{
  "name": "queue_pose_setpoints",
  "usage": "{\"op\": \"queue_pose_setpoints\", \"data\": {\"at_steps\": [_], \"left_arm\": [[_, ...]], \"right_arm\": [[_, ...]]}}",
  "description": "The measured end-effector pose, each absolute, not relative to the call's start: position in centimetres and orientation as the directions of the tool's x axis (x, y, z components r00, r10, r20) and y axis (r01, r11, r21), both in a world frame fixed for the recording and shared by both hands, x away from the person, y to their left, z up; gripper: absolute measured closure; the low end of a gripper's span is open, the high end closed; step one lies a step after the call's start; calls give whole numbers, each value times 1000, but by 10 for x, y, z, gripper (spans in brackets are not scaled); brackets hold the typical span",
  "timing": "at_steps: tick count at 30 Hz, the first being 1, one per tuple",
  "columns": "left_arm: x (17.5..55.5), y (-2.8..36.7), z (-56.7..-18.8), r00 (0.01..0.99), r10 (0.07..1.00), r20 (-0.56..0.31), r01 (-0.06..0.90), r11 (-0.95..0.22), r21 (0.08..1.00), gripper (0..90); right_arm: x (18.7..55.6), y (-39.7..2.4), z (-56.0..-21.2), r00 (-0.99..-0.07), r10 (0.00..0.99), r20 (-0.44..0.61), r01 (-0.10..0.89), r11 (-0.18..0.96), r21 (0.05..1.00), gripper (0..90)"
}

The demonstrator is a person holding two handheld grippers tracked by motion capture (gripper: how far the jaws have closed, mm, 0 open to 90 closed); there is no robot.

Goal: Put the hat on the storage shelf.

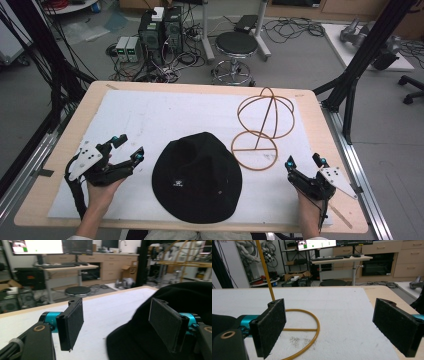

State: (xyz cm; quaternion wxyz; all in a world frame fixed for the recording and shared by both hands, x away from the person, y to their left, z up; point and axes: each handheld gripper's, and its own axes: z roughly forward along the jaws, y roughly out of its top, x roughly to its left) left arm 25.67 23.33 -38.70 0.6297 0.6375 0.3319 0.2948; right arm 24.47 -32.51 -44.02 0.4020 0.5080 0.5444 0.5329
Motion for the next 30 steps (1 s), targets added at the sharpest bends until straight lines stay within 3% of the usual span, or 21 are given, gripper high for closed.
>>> {"op": "queue_pose_setpoints", "data": {"at_steps": [20, 30], "left_arm": [[260, 205, -388, 752, 657, -59, 97, -23, 995, 277], [272, 193, -392, 840, 538, -70, 131, -75, 989, 277]], "right_arm": [[245, -325, -440, -168, 980, 102, 124, -81, 989, 107], [245, -324, -441, -168, 981, 97, 128, -76, 989, 107]]}}
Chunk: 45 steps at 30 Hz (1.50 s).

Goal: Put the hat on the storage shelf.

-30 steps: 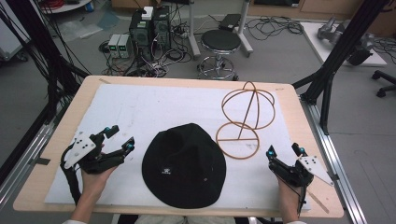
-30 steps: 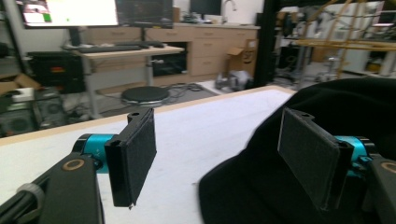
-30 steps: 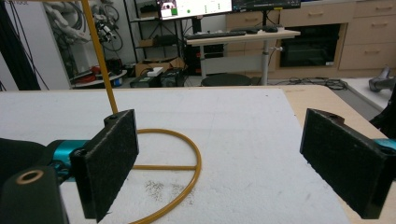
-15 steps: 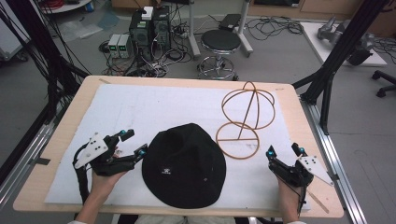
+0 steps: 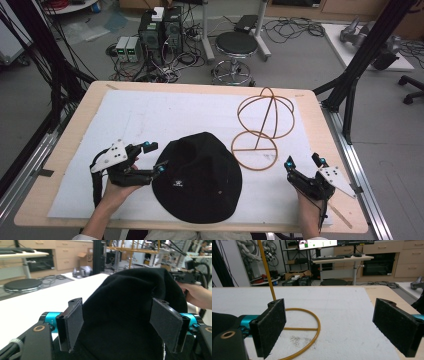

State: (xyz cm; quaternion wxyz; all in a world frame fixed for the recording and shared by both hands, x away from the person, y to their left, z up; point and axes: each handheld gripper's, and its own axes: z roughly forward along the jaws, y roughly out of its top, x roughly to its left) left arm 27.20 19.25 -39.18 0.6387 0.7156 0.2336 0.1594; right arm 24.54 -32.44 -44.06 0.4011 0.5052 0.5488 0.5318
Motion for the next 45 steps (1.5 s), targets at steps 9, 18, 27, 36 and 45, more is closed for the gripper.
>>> {"op": "queue_pose_setpoints", "data": {"at_steps": [9, 18, 27, 36, 45], "left_arm": [[273, 178, -392, 865, 499, -59, 144, -132, 981, 276], [273, 164, -399, 886, 458, -70, 164, -169, 972, 288], [273, 148, -408, 891, 445, -90, 195, -196, 961, 295], [275, 142, -412, 865, 488, -119, 235, -184, 954, 369], [275, 135, -415, 863, 486, -142, 260, -185, 948, 592]], "right_arm": [[246, -324, -441, -170, 981, 99, 131, -77, 988, 107], [245, -325, -441, -170, 981, 98, 132, -76, 988, 107], [245, -325, -441, -169, 980, 102, 134, -80, 988, 107], [246, -325, -441, -170, 980, 102, 134, -80, 988, 107], [246, -325, -441, -171, 980, 104, 133, -81, 988, 107]]}}
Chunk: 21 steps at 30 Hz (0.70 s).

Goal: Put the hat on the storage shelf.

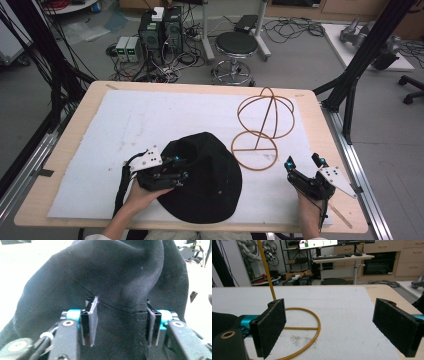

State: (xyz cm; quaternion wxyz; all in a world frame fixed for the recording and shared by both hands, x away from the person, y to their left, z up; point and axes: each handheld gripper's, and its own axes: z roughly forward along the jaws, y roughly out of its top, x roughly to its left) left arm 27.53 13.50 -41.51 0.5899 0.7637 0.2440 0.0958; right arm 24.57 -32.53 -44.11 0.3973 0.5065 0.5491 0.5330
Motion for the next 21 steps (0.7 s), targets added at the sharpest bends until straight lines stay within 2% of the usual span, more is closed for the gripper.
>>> {"op": "queue_pose_setpoints", "data": {"at_steps": [1, 2, 3, 4, 6, 11, 21], "left_arm": [[275, 135, -415, 866, 479, -146, 262, -185, 947, 635], [275, 134, -416, 869, 471, -151, 264, -185, 947, 635], [275, 134, -416, 872, 463, -156, 268, -186, 945, 673], [276, 134, -416, 876, 451, -172, 280, -184, 942, 766], [276, 134, -416, 875, 442, -196, 300, -177, 938, 820], [277, 135, -418, 878, 435, -201, 300, -172, 938, 856], [276, 137, -418, 886, 425, -184, 274, -161, 948, 862]], "right_arm": [[246, -325, -441, -172, 980, 103, 134, -80, 988, 107], [246, -325, -441, -172, 980, 103, 134, -80, 988, 107], [246, -325, -441, -172, 980, 103, 134, -81, 988, 107], [246, -325, -441, -174, 979, 104, 135, -81, 988, 107], [246, -325, -441, -174, 979, 105, 134, -82, 988, 107], [246, -326, -441, -174, 979, 104, 133, -81, 988, 107], [246, -326, -441, -175, 979, 105, 135, -82, 988, 107]]}}
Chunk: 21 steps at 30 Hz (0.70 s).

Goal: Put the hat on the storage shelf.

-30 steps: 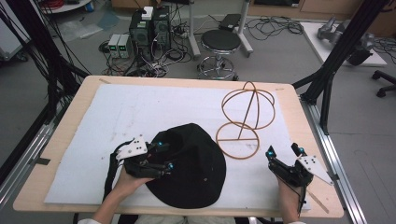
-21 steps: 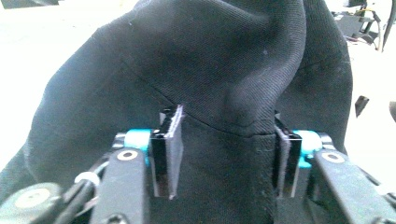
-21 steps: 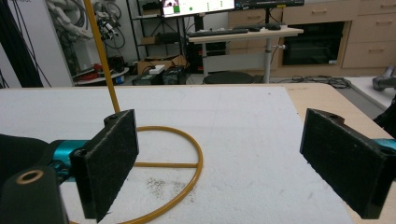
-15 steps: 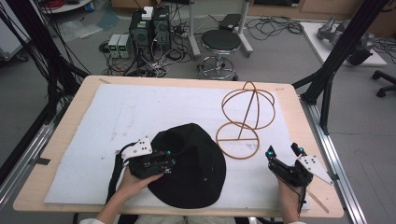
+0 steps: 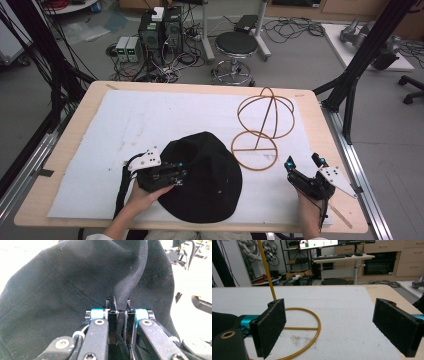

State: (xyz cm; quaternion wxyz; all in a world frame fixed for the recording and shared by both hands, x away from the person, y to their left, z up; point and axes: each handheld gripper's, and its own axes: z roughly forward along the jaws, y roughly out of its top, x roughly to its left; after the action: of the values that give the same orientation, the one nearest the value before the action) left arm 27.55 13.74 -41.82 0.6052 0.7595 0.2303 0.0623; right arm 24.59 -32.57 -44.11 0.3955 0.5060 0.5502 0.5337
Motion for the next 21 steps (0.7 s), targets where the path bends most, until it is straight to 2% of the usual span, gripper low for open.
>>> {"op": "queue_pose_setpoints", "data": {"at_steps": [21], "left_arm": [[270, 142, -413, 884, 447, -136, 218, -136, 967, 862]], "right_arm": [[245, -326, -441, -174, 979, 105, 131, -82, 988, 107]]}}
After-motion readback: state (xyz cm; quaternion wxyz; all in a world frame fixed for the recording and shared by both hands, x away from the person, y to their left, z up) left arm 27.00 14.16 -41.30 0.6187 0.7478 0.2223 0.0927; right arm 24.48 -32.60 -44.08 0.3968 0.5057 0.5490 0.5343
